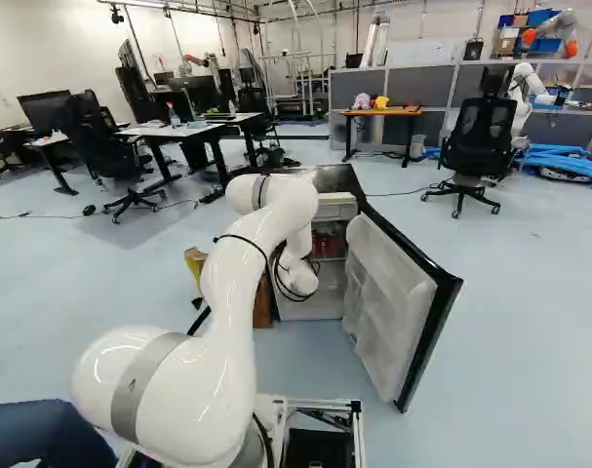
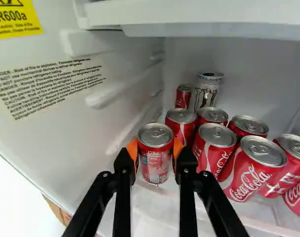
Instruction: Grab a drink from the fridge
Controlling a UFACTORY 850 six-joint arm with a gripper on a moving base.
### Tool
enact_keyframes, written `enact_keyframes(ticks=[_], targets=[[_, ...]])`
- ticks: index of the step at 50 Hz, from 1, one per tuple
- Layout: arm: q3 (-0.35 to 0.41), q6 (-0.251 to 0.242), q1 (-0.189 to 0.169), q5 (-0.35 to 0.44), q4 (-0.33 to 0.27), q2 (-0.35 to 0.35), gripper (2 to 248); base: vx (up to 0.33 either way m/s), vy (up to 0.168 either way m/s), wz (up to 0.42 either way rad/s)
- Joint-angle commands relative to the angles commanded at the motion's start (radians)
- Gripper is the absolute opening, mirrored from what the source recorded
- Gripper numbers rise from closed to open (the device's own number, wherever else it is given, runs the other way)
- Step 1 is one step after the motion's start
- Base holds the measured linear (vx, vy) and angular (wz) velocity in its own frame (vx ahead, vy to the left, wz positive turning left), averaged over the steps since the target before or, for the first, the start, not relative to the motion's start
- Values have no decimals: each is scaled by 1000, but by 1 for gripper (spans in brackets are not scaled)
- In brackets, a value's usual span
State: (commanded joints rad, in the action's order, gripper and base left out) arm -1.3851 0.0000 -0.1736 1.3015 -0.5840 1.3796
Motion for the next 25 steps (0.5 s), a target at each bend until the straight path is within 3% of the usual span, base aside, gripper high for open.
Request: enact_keyframes(ticks=[13, 25], targets=[[55, 0, -4, 0, 0, -28, 92, 0, 0, 0], [153, 0, -13, 0, 0, -92, 92, 0, 0, 0]])
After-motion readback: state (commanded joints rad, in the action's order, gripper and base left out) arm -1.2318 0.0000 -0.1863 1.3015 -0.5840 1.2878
